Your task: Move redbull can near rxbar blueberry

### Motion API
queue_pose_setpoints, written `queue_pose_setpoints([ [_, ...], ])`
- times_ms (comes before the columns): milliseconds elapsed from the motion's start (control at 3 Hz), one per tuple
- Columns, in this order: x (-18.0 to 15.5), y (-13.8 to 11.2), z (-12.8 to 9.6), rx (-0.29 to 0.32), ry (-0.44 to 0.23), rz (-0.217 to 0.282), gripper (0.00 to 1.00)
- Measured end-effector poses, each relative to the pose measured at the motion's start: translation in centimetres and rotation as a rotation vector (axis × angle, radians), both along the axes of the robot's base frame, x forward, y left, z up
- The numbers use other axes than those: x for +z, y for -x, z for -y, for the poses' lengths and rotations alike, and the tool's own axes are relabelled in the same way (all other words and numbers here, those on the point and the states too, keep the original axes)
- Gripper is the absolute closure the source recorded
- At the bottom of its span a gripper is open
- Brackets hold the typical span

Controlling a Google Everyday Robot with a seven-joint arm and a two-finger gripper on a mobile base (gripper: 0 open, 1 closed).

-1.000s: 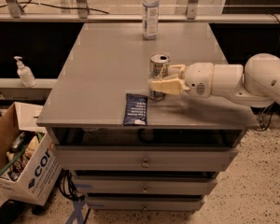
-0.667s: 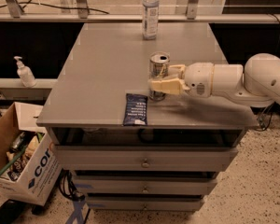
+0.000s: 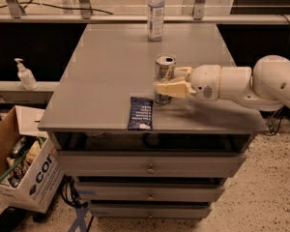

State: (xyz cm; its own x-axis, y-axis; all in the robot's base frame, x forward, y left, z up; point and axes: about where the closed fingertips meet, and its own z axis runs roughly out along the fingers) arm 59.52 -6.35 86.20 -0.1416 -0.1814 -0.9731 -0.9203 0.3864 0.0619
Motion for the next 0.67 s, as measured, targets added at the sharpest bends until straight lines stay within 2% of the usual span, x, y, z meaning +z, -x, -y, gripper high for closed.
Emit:
queue_pose_setpoints([
  [333,0.01,0.0,0.0,0.0,0.0,0.0,0.15],
  [667,0.65,0.46,-0.45,0.051,-0.036,0.041,0.0],
])
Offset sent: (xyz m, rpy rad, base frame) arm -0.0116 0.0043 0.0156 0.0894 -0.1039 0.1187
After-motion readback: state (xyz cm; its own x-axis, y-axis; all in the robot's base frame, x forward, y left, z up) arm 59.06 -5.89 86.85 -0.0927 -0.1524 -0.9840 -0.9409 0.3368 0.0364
